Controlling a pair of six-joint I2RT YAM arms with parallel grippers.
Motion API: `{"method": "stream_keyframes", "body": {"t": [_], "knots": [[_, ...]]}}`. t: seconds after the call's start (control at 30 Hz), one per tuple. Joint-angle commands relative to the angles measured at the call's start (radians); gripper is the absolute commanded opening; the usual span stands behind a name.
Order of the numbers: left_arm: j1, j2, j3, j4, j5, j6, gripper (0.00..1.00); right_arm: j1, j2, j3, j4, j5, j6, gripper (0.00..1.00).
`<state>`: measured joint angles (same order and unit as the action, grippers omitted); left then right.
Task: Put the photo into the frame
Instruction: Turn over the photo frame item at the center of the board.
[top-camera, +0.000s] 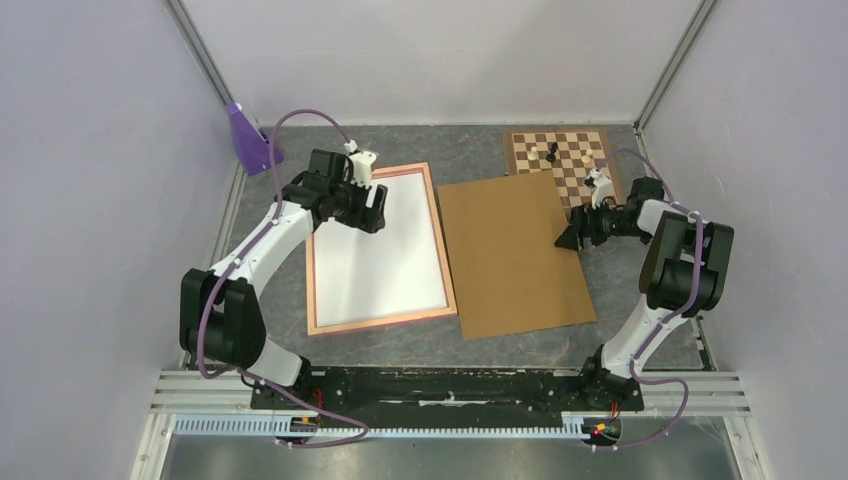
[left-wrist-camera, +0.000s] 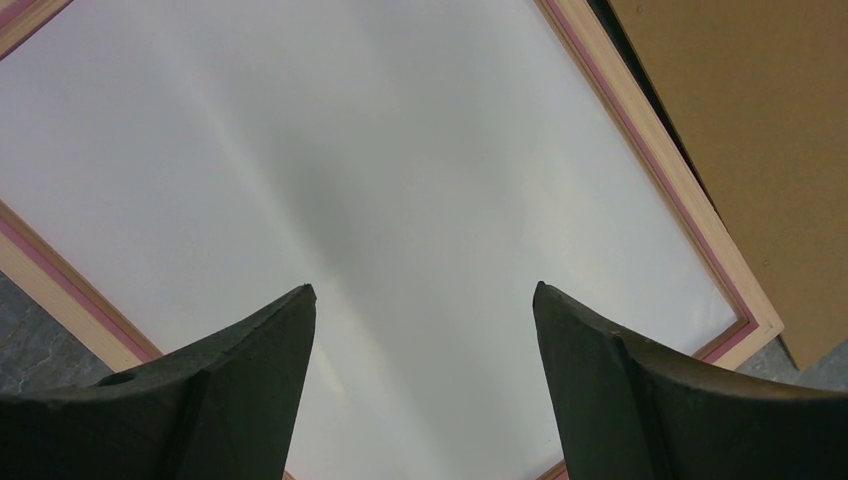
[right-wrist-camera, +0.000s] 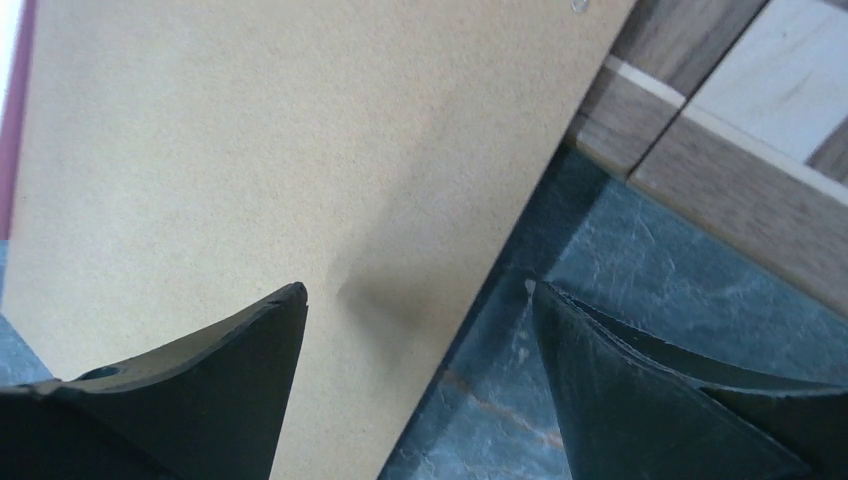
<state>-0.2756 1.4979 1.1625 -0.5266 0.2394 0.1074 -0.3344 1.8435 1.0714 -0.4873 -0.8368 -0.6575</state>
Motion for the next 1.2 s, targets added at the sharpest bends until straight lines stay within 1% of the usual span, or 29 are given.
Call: {"method": "stream_keyframes", "body": {"t": [0.0, 0.27, 0.5, 0.63, 0.8, 1.03, 1.17], "knots": [[-0.005, 0.016, 0.042, 0.037, 0.014, 0.036, 0.86, -0.002, 0.096, 0.02, -0.052, -0.062, -0.055, 0.86], [-0.007, 0.018, 0.039, 0.039, 0.014, 0.037, 0.86, -0.002, 0.203, 0.039, -0.052, -0.117, -0.06, 0.83], [-0.01, 0.019, 0.028, 0.043, 0.016, 0.037, 0.86, -0.002, 0.239, 0.016, -0.043, -0.154, -0.069, 0.8], [-0.01, 0.02, 0.028, 0.043, 0.015, 0.037, 0.86, -0.002, 0.244, 0.008, -0.043, -0.168, -0.077, 0.76], [-0.011, 0.016, 0.028, 0.042, 0.015, 0.038, 0.86, -0.005, 0.234, 0.019, -0.051, -0.171, -0.074, 0.66], [-0.011, 0.014, 0.025, 0.042, 0.013, 0.042, 0.86, -0.017, 0.208, 0.069, -0.099, -0.184, -0.085, 0.38], [-0.013, 0.015, 0.028, 0.043, 0.014, 0.044, 0.86, -0.026, 0.184, 0.094, -0.121, -0.186, -0.089, 0.32]]}}
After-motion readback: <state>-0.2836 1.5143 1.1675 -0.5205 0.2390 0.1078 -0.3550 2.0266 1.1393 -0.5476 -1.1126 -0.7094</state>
